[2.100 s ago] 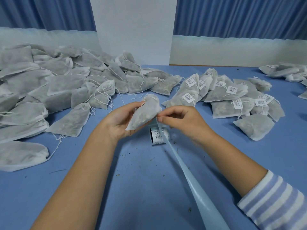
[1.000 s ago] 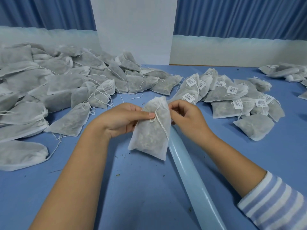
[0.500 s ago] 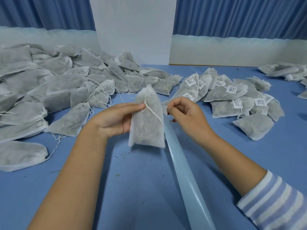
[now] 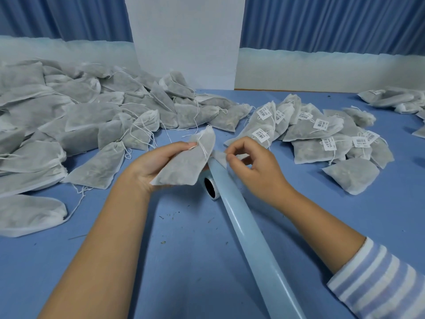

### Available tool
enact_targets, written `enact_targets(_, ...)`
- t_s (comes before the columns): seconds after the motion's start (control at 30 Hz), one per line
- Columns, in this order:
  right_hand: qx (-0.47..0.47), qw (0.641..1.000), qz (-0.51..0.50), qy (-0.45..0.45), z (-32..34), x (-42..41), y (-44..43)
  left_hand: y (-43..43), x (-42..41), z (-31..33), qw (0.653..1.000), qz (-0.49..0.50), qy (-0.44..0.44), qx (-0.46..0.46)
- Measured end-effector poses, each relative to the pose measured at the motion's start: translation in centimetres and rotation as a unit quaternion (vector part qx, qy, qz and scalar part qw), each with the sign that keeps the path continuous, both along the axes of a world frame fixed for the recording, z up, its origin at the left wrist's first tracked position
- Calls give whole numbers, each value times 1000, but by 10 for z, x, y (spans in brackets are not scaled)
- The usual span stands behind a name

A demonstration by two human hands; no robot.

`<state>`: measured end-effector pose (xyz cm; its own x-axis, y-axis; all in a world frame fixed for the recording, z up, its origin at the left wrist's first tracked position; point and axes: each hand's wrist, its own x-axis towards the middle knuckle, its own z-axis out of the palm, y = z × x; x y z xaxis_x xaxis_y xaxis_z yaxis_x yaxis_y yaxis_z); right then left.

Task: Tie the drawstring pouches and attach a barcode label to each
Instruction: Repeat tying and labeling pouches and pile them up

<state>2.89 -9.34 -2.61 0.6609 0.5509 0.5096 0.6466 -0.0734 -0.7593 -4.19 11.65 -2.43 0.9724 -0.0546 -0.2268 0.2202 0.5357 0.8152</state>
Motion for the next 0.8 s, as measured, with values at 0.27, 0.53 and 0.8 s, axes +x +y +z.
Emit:
enact_targets(0.27,44,978,-24,203,0,9,4,-1,-2,3,1000,-12,-3,0)
enact_targets(0.53,61,957,-46,280,2,11,4,-3,-2,5,1000,-9,8,21)
enact_targets(0.8,63,940,-56,330,4,13,1,-2,-2,5,1000,-1,19,15)
